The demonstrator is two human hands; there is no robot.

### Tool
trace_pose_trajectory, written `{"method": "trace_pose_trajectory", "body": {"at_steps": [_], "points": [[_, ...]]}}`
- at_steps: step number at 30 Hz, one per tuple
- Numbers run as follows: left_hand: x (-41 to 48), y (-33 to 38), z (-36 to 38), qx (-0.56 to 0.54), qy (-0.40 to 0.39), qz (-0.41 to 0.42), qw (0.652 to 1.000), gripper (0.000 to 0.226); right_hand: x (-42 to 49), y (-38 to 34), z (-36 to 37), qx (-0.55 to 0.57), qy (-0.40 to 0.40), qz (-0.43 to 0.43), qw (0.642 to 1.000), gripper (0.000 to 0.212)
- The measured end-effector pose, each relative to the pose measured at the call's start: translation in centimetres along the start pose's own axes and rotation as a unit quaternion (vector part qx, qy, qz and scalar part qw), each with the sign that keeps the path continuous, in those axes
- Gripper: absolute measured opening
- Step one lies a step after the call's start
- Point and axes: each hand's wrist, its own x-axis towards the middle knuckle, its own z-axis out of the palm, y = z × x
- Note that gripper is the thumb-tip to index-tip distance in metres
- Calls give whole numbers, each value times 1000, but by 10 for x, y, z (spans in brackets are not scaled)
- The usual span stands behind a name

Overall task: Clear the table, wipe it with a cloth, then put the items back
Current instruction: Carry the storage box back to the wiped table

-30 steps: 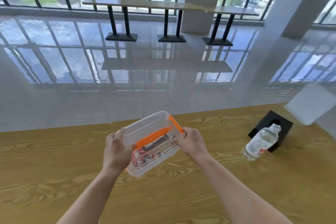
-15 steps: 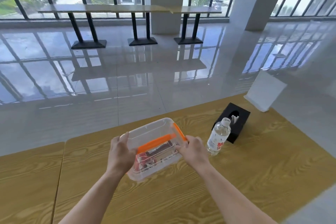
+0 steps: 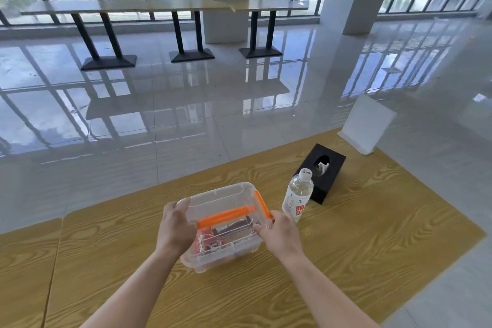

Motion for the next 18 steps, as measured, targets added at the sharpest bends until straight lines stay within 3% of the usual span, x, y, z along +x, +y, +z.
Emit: {"method": "trace_pose_trajectory", "body": {"at_steps": [10, 18], "points": [[5, -6, 18, 3, -12, 7, 1000, 64, -5, 12, 0, 26, 14, 11, 1000, 54], [11, -9, 28, 0, -12, 18, 1000, 64, -5, 20, -6, 48, 21, 6, 999, 44]]}}
